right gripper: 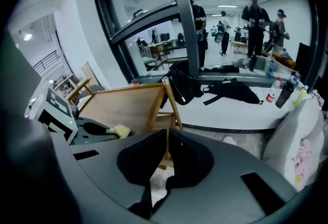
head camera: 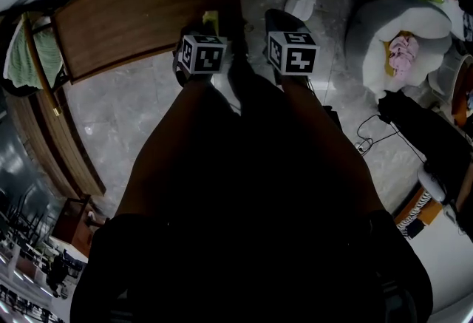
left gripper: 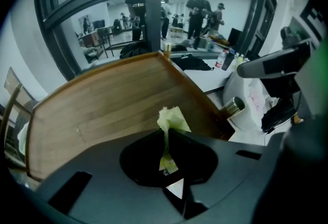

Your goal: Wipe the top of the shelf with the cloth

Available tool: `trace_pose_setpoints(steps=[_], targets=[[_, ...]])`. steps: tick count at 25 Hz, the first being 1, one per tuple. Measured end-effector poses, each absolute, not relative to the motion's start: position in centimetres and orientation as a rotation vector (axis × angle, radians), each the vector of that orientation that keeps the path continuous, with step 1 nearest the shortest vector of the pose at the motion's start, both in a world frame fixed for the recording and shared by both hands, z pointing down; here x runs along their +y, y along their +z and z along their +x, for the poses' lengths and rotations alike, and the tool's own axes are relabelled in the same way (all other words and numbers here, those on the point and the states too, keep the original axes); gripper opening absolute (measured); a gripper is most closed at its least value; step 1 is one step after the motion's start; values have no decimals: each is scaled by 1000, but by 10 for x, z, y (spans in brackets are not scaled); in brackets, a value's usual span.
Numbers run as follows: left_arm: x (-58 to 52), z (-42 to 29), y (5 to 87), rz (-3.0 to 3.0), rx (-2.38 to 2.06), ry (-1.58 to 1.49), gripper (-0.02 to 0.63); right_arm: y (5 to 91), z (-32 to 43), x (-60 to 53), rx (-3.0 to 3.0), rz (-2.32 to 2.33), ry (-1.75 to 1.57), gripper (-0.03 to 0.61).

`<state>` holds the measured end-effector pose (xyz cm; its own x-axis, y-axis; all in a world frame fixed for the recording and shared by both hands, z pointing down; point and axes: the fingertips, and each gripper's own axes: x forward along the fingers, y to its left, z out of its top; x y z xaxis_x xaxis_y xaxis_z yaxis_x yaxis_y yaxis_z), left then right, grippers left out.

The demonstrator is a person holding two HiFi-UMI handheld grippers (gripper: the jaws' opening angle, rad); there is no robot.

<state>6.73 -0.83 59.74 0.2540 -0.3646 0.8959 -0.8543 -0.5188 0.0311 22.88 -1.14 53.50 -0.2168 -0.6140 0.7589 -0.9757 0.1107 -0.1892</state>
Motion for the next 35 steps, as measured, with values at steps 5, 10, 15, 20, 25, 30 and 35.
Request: trace_pose_setpoints(steps=[5,10,15,20,25,30,35], targets=[[-4,106,593,2051,-1079,1198,17,530,242,-4,-1892,1559,931,26],[-3,115,594,2032,-1090,1164,17,527,235,2,-1913,1547,929,26],[-7,118,593,2022,-1073,1094,17,522,218,4,-1951,1528,911,26],[-17,92,563,2071,-1094,766,18,494,179,8,-2172,1385,903,26],[-12,55,456,2330,-998,408,18,405,135,16,-2627,1036,700,26],[35,-2,330,2552,-914,93,18,283,126,31,-2866,956,373,26],[110,-73,237,2695,-932,-60,18,185,109,81,-3036,904,204,26]])
